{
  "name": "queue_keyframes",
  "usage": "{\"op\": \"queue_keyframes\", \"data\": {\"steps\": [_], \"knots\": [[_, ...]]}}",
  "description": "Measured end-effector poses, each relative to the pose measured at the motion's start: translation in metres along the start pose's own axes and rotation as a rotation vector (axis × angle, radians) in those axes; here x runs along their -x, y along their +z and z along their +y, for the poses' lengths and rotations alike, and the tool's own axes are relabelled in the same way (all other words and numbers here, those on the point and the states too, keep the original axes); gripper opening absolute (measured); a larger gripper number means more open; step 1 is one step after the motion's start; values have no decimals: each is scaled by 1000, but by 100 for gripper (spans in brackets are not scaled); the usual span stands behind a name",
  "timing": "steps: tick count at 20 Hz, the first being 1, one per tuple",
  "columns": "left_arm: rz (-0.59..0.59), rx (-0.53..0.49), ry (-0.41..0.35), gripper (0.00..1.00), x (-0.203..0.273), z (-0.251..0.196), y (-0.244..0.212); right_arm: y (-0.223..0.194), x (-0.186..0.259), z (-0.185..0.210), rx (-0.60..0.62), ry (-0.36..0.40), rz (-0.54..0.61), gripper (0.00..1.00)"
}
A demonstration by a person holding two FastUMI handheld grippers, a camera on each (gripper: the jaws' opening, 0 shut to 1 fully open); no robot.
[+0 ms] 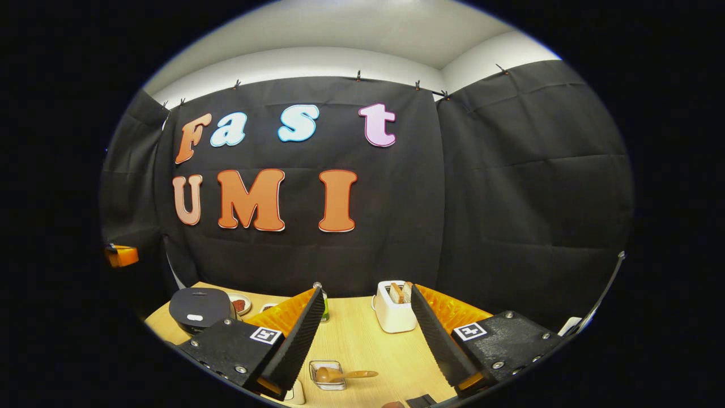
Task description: Close the left gripper, press the button to open the rice cooker; take a wooden spoon from the chopstick holder with the right hand, scoop a spoonful of rice and pour it into the rice cooker, then put the wooden spoon back into the chopstick holder.
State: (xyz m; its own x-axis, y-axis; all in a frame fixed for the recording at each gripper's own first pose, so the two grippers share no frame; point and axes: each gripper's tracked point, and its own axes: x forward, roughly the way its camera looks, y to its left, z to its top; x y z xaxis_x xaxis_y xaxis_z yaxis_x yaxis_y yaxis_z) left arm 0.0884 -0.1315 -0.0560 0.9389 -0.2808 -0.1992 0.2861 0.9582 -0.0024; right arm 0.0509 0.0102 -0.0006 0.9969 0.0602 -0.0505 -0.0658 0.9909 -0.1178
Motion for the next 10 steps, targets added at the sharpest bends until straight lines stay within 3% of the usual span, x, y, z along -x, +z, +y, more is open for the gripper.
{"op": "queue_keyframes", "data": {"steps": [4,5,6,10], "knots": [[115,3,-27,4,-42,-14,-53,-5,-1,-9,-11,-19,15,95],[146,-4,-29,9,-51,-15,-67,-8,-1,-13,-12,-27,20,95],[184,-20,-26,4,-56,-16,-81,-10,-1,-16,-12,-34,25,95],[270,-42,-34,4,-80,-20,-123,-23,1,-28,-5,-61,57,95]]}}
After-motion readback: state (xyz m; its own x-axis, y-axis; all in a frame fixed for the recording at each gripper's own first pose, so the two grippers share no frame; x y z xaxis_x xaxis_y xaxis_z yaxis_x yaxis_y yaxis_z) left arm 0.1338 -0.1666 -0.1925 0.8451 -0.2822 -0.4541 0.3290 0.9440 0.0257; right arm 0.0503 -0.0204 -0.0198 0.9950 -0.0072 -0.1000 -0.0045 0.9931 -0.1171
